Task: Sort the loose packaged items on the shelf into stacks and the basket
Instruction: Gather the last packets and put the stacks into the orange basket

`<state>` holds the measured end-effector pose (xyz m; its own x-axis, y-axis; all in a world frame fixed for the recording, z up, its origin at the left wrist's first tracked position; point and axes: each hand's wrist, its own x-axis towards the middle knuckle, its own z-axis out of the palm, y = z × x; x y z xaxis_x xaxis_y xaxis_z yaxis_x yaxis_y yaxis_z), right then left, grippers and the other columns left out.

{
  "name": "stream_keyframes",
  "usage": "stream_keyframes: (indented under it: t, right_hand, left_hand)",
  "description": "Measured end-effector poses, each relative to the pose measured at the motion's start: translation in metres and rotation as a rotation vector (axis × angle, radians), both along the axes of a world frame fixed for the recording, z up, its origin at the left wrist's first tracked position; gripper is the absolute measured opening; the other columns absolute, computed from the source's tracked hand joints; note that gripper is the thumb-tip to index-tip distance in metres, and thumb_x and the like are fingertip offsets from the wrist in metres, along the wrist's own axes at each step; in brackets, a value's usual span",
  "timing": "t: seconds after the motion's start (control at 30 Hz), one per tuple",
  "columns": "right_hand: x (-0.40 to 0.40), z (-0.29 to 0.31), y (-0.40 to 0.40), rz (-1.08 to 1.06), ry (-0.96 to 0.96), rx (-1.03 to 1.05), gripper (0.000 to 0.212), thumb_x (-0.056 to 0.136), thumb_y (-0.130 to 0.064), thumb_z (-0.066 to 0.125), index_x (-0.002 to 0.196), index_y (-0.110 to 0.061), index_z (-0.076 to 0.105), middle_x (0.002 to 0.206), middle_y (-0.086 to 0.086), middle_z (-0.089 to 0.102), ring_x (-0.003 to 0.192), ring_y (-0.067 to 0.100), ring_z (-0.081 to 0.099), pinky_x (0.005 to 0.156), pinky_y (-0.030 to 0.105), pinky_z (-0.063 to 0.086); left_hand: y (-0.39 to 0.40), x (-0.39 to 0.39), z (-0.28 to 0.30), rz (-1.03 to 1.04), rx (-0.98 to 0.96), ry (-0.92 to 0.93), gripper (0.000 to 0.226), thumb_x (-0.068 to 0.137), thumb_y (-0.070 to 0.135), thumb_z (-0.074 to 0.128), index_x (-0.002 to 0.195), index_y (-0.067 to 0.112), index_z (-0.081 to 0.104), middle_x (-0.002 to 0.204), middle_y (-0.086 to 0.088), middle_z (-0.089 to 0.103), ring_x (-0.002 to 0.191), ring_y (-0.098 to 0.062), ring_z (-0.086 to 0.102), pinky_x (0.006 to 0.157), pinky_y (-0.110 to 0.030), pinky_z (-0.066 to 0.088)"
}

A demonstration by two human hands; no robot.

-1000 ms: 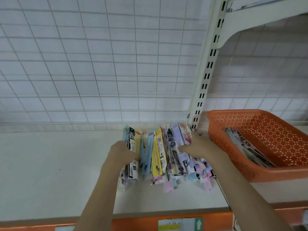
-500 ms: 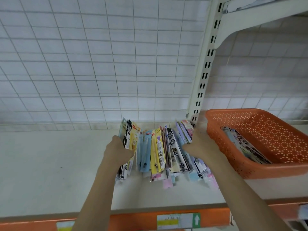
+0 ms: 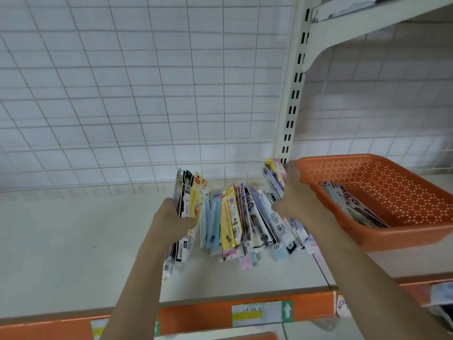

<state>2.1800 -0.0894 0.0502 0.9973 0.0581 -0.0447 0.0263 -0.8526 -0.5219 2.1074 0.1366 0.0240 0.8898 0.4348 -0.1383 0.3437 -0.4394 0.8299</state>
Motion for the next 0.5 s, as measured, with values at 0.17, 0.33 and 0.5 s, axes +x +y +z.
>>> stream_keyframes:
  t: [0.17,0.33,0.5]
  right_hand:
    - [0.003,0.032,-0.018,0.051,-0.083,0.105,0.062,0.083,-0.016,0.065,0.133,0.002,0.032,0.088,0.005,0.046,0.059,0.006,0.040,0.044,0.022,0.033]
    - [0.007,0.052,-0.053,0.044,-0.103,0.385,0.049,0.079,-0.025,0.067,0.119,-0.009,0.042,0.094,0.011,0.055,0.071,0.017,0.053,0.061,0.030,0.046]
    - [0.012,0.061,-0.098,-0.032,-0.134,0.551,0.031,0.076,-0.021,0.065,0.101,-0.009,0.050,0.076,0.007,0.051,0.058,0.017,0.051,0.045,0.022,0.043]
  left_hand:
    - [-0.011,-0.002,0.021,0.022,0.001,-0.105,0.031,0.080,0.007,0.064,0.104,0.004,0.046,0.082,-0.004,0.052,0.064,-0.013,0.050,0.048,-0.023,0.037]
    - [-0.042,-0.006,0.044,0.056,-0.048,-0.247,0.028,0.080,0.005,0.061,0.103,0.008,0.045,0.083,-0.004,0.053,0.064,-0.016,0.050,0.049,-0.026,0.038]
    - [-0.085,-0.008,0.052,0.049,-0.068,-0.324,0.030,0.079,0.005,0.062,0.103,0.011,0.045,0.085,-0.002,0.055,0.069,-0.016,0.052,0.052,-0.027,0.040]
